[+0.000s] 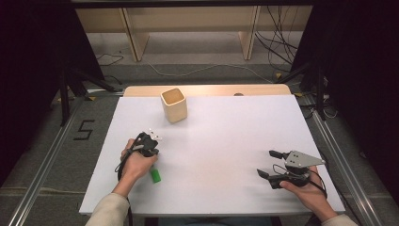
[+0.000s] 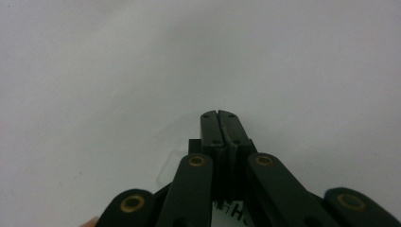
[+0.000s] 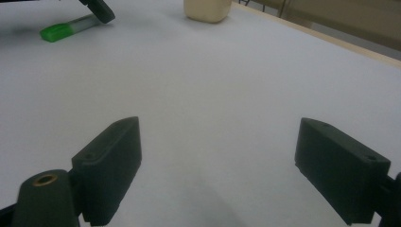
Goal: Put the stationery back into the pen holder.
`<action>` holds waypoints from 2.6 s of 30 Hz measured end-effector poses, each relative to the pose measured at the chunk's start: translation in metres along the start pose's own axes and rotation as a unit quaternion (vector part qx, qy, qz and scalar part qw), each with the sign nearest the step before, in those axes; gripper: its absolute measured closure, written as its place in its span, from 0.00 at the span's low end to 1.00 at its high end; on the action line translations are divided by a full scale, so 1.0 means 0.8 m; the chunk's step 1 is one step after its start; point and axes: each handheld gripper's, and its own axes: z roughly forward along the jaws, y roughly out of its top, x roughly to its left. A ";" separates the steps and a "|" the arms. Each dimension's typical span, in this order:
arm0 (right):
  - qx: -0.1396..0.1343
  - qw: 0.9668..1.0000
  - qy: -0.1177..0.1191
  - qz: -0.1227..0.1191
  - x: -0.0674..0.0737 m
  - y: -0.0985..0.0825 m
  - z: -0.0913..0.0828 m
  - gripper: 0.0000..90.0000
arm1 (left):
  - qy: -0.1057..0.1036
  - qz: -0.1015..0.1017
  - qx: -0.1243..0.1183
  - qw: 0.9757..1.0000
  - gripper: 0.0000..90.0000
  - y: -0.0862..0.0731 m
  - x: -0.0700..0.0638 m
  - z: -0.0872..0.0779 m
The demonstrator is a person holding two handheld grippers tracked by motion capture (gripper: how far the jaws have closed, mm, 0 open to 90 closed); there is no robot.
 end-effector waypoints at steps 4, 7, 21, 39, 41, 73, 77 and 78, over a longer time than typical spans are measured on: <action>0.000 1.000 0.001 0.002 0.000 0.000 0.000 0.18 | 0.010 -0.005 0.014 1.000 1.00 -0.003 0.003 -0.003; -0.002 1.000 0.001 0.002 0.000 0.000 0.000 0.18 | 0.017 -0.008 0.026 0.999 1.00 -0.006 0.006 -0.007; -0.003 1.000 -0.001 0.001 0.000 0.000 0.000 0.18 | 0.017 -0.016 0.054 0.998 1.00 -0.035 0.014 -0.029; -0.004 1.000 -0.001 0.000 0.001 0.001 0.000 0.18 | 0.000 -0.015 0.094 0.995 1.00 -0.083 0.000 -0.063; -0.004 1.000 -0.001 0.000 0.001 0.001 0.000 0.18 | -0.003 -0.013 0.100 0.995 1.00 -0.089 -0.003 -0.067; -0.003 1.000 0.000 -0.005 0.002 0.002 0.001 0.18 | -0.024 0.002 0.069 0.997 0.69 -0.101 -0.021 -0.108; -0.003 1.000 0.002 -0.003 0.003 0.002 0.002 0.18 | -0.057 0.033 0.094 0.993 0.53 -0.098 -0.025 -0.106; -0.004 1.000 0.002 -0.003 0.003 0.002 0.002 0.18 | -0.059 0.040 0.103 0.992 0.50 -0.098 -0.026 -0.105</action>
